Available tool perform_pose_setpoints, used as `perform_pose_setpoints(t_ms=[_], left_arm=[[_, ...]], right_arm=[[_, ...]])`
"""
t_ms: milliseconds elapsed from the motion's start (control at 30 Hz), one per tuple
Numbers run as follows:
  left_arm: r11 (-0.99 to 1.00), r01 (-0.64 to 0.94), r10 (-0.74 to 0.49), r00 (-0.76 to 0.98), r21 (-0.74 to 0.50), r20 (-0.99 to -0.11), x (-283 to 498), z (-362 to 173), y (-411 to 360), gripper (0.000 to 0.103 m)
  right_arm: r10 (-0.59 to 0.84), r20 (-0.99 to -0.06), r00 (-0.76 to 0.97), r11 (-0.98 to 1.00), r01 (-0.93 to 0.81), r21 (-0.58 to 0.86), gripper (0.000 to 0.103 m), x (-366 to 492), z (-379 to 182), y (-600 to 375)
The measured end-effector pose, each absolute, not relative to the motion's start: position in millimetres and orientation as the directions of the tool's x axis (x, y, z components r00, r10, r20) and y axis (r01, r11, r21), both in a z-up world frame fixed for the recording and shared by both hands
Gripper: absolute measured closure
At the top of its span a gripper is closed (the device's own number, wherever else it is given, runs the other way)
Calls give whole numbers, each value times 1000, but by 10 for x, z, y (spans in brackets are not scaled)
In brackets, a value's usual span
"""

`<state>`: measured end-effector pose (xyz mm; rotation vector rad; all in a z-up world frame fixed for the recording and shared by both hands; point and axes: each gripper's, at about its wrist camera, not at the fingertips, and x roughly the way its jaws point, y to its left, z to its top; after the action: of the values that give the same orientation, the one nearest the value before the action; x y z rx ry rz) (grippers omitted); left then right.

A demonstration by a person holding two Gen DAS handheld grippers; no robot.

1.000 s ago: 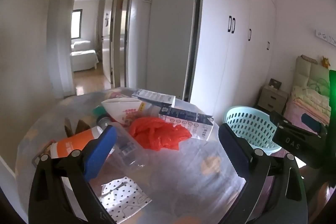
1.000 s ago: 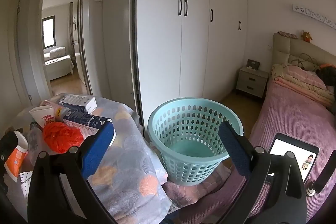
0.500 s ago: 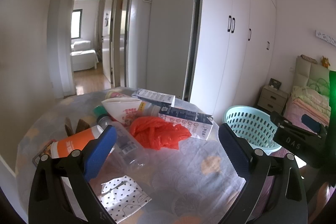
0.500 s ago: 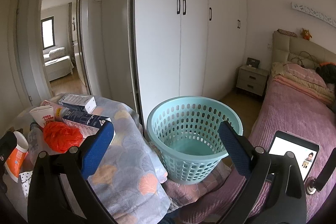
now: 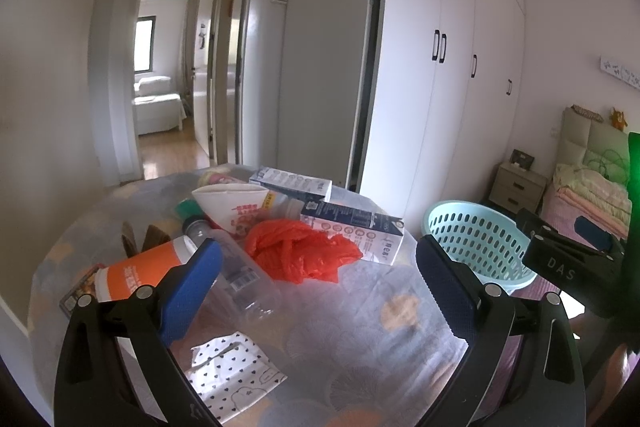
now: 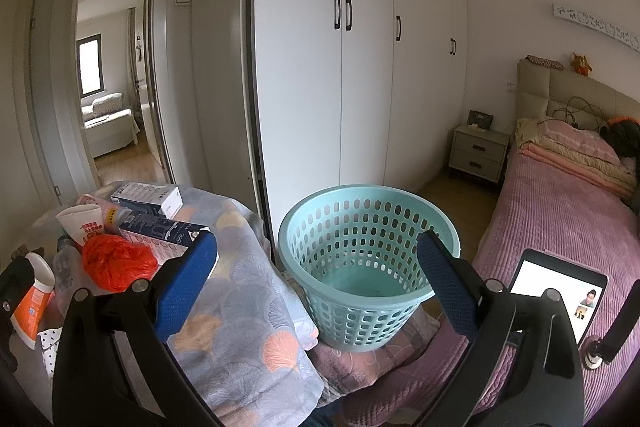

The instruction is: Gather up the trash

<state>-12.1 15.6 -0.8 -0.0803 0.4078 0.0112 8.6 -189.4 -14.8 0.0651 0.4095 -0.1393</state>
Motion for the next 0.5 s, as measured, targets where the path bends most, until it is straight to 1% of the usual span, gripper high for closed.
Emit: perform_pose_setpoints(t_ms=[500], left_arm=[[993, -54, 8, 919, -105, -395, -167, 9, 290, 9]], right_arm=[[-111, -407, 906, 991, 133, 27, 8, 104, -166, -1813]])
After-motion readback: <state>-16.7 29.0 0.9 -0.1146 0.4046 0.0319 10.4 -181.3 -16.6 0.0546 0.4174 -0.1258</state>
